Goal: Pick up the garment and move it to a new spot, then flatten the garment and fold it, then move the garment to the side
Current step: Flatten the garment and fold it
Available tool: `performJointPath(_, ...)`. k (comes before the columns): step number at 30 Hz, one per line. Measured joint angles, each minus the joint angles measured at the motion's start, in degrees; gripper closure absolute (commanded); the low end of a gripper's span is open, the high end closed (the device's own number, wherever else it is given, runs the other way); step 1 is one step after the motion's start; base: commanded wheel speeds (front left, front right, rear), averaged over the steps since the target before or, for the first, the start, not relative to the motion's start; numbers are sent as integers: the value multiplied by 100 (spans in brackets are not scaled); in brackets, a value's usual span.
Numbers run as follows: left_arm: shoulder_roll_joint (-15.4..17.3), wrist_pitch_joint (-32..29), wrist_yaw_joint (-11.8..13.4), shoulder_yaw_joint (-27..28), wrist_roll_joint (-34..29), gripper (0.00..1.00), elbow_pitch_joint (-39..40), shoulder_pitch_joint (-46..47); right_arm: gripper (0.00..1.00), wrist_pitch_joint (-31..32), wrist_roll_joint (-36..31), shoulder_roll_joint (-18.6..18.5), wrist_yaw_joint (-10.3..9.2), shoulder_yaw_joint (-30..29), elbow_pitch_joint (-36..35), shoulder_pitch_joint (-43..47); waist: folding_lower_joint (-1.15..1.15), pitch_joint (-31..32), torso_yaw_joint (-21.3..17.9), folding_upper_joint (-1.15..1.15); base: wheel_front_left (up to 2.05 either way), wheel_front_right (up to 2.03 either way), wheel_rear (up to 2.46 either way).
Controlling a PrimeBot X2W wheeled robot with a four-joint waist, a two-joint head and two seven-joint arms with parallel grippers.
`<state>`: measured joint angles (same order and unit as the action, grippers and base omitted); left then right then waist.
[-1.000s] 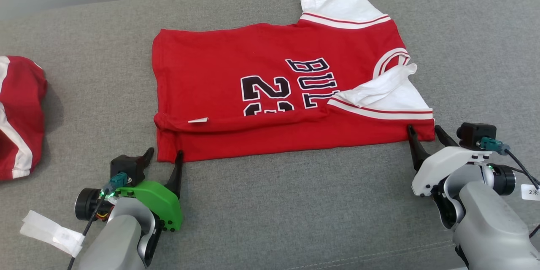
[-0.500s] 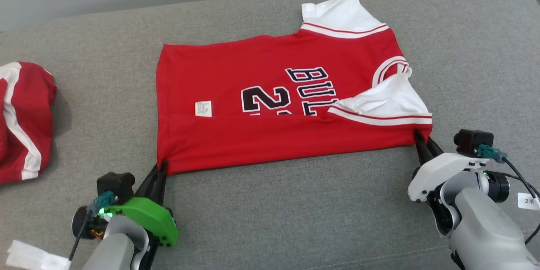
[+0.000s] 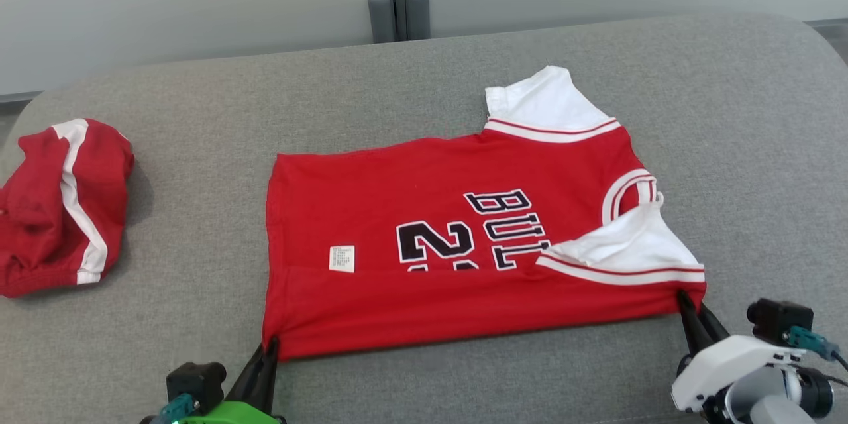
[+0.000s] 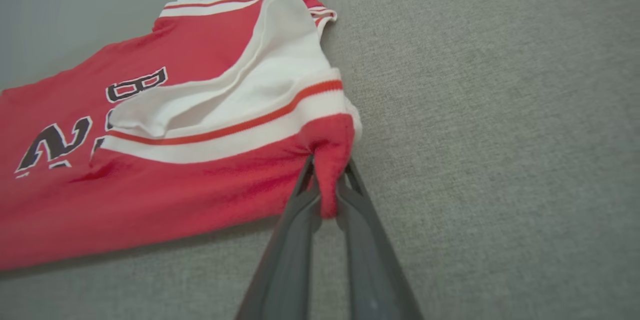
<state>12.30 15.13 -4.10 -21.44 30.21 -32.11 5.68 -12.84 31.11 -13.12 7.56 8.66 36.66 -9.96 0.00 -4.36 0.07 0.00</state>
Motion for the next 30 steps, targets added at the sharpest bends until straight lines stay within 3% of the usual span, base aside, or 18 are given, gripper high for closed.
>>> performJointPath(7, -2, 0, 114, -7, 33, 100, 203, -318, 100, 463, -422, 244, -1, -553, -1109, 1019, 0, 62, 14, 0, 0, 0, 0)
performJointPath(8, -3, 0, 119, -4, 52, 100, 212, -337, 92, 528, -489, 289, -1, -631, -1218, 1082, 0, 62, -1, 0, 0, 0, 0)
performJointPath(9, 1, 0, 138, -22, 46, 65, 224, -349, 11, 610, -659, 322, -1, -713, -1344, 1140, 0, 60, -19, 0, 0, 0, 0)
performJointPath(10, 14, 0, 155, -40, 23, 13, 248, -354, 0, 660, -836, 345, -1, -790, -1475, 1195, 0, 59, -32, 0, 0, 0, 0)
performJointPath(11, 15, 0, 160, -16, 13, 0, 271, -354, 0, 683, -946, 408, -2, -905, -1615, 1221, 0, 59, -42, 0, 0, 0, 0)
performJointPath(21, -4, 0, 216, 377, -245, 0, 773, -260, 0, 818, -1480, 822, -4, -1127, -2706, 1182, 0, 146, -52, 0, 0, 0, 0)
performJointPath(30, -12, 0, 246, 832, -608, 0, 1252, -115, 0, 494, -1731, 935, -4, -931, -3085, 909, 0, 298, -35, 0, 0, 0, 0)
